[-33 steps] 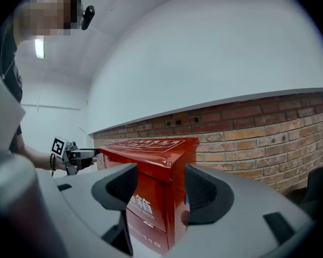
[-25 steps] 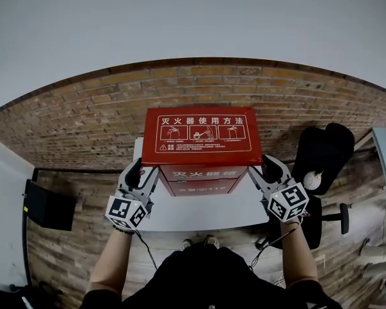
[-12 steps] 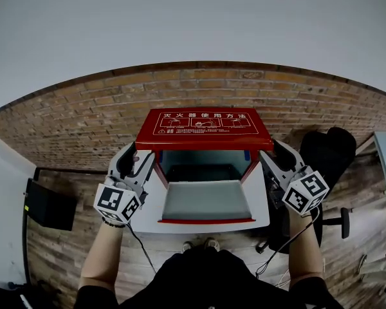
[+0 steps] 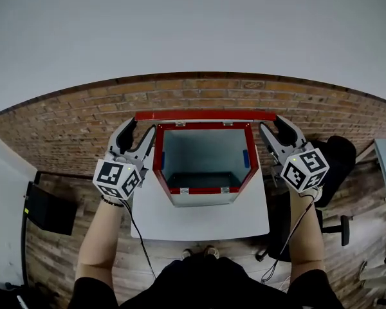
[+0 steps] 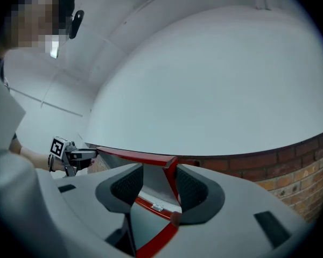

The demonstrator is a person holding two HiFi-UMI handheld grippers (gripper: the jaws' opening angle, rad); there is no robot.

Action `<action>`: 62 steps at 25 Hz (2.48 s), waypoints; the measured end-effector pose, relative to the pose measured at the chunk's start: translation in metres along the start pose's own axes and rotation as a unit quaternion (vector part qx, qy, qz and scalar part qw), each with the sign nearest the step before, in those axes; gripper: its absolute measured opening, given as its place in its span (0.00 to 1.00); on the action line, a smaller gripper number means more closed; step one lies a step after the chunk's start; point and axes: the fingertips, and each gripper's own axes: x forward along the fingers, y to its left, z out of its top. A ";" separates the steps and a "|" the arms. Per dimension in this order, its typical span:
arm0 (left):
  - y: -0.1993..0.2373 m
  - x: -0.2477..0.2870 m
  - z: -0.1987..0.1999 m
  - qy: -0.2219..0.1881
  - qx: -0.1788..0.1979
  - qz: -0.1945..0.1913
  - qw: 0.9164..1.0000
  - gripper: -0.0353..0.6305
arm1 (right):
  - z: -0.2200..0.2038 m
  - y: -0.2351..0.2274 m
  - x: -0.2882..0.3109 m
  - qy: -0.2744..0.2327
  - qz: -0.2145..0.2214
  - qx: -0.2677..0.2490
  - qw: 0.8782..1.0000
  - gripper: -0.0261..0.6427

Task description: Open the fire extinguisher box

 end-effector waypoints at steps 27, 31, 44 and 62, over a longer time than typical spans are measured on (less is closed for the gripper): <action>0.071 0.124 -0.003 0.034 -0.028 0.036 0.998 0.47 | 0.013 -0.080 0.122 -0.007 -0.072 -0.020 0.997 0.33; 0.077 0.131 -0.007 0.035 -0.032 0.035 0.998 0.46 | 0.010 -0.084 0.131 0.000 -0.077 -0.017 0.997 0.33; 0.084 0.099 0.008 0.017 -0.020 0.059 0.998 0.46 | 0.027 -0.078 0.089 -0.003 -0.101 -0.044 0.994 0.33; -0.046 -0.032 0.080 -0.076 0.030 -0.010 0.997 0.12 | 0.067 0.083 -0.013 -0.057 -0.023 -0.056 0.997 0.07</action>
